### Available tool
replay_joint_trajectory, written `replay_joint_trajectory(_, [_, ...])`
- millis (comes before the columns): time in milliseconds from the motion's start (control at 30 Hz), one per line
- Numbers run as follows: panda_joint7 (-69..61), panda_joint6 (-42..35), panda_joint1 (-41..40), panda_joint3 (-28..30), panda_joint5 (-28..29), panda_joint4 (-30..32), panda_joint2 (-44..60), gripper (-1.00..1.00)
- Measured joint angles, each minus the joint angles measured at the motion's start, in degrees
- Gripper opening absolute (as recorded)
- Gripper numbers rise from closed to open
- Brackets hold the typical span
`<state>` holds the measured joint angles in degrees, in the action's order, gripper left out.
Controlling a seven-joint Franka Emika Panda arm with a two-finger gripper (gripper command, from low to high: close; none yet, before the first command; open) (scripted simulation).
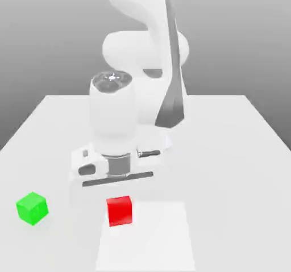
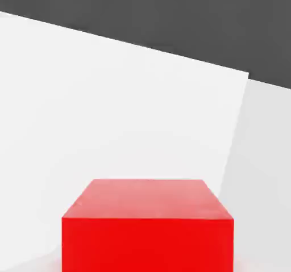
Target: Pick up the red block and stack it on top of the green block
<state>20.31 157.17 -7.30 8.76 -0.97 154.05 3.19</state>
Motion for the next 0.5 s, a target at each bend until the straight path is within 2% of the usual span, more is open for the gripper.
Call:
replay_joint_trajectory(200, [-7.27,-5.53,-16.36,6.99,0.02,-3.97,-1.52,-1.0])
replay_joint_trajectory(367, [-12.45,1.61,-17.9,4.63,-5.74,-5.0,6.98,-1.0])
replay_joint_trajectory(400, [-13.18,2.95,-18.33,4.01,-6.72,-5.08,8.45,1.0])
replay_joint_trajectory(500, [-13.18,2.95,-18.33,4.01,-6.72,-5.08,8.45,1.0])
